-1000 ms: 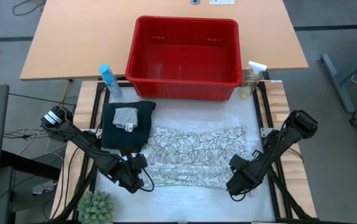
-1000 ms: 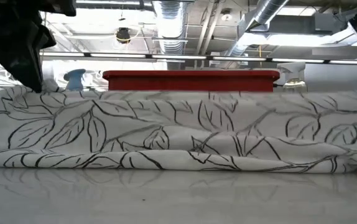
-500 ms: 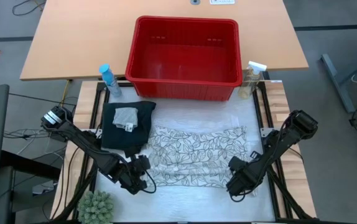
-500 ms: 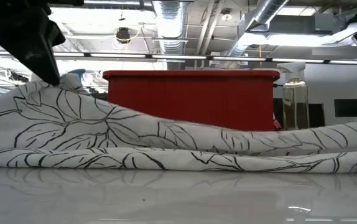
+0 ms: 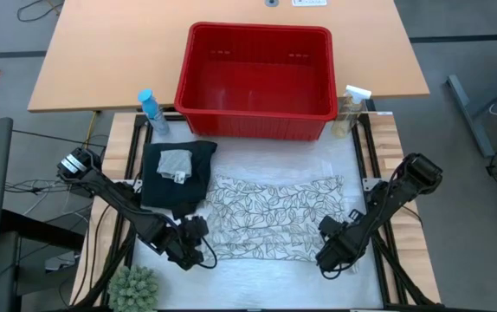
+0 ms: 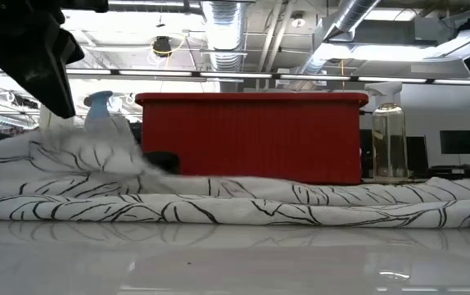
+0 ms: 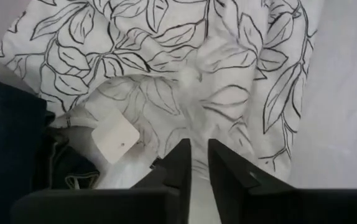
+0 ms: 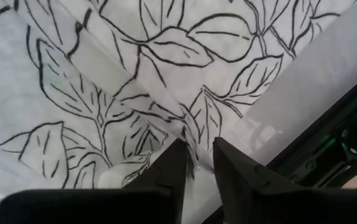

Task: Fold Laundry from Bin
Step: Fold the white patterned shirt

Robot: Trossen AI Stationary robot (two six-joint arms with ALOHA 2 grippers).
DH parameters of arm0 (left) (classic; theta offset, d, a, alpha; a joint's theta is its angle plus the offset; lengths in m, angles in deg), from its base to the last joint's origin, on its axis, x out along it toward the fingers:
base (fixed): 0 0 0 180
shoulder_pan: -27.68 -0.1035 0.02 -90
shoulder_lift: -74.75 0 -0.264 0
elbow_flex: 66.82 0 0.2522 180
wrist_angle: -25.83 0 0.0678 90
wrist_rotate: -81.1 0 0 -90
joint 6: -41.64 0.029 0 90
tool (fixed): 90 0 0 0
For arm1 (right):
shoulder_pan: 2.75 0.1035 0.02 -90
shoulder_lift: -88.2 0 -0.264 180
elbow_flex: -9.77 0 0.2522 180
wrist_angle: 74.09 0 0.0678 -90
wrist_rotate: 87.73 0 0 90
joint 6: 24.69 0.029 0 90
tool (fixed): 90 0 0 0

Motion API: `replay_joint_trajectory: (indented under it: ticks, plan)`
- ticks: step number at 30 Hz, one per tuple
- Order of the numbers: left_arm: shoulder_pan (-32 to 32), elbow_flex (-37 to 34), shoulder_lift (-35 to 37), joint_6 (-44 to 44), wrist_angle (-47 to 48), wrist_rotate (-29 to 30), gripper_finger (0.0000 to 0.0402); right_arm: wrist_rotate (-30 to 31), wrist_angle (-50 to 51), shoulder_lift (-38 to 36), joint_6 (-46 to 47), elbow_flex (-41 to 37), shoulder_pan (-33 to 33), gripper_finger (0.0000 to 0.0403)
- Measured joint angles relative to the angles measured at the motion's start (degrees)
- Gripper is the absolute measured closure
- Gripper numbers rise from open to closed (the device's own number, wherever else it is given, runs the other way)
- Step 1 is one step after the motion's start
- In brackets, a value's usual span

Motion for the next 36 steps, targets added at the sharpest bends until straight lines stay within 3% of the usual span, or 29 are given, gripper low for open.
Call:
replay_joint_trajectory:
  ticks: [6,11,14,17,21,25,28,36]
  plan:
    - [-0.9,-2.2,0.0,-6.3,-0.4,2.4,0.0309,1.3,0.8,0.0,0.8,0.0,0.0,0.0272]
    - [-1.4,-3.9,0.0,-11.1,-0.2,2.8,0.0291,1.3,0.8,0.0,1.8,0.0,-0.4,0.0265]
    - [-1.5,-3.9,0.0,-4.8,-4.2,3.5,0.029,1.9,0.1,0.0,1.0,0.0,-0.3,0.0264]
    - [-2.7,-3.9,0.0,5.2,-7.4,0.0,0.029,2.8,-1.1,0.0,-0.1,0.0,-0.2,0.0263]
    - [-6.5,-5.9,0.3,11.0,-12.4,-3.5,0.029,3.3,-1.5,0.0,-0.2,0.0,-0.2,0.0263]
    - [-11.9,-11.6,1.0,9.7,-21.0,-12.7,0.029,4.1,-1.6,0.0,-1.7,0.0,-0.2,0.0263]
    - [-14.5,-13.7,1.4,7.0,-22.5,-17.4,0.029,4.1,-1.6,0.0,-3.0,0.0,-0.2,0.0263]
    - [-15.7,-13.7,5.8,0.1,-17.1,-15.5,0.029,4.3,-1.9,0.0,-3.2,0.1,-0.2,0.0263]
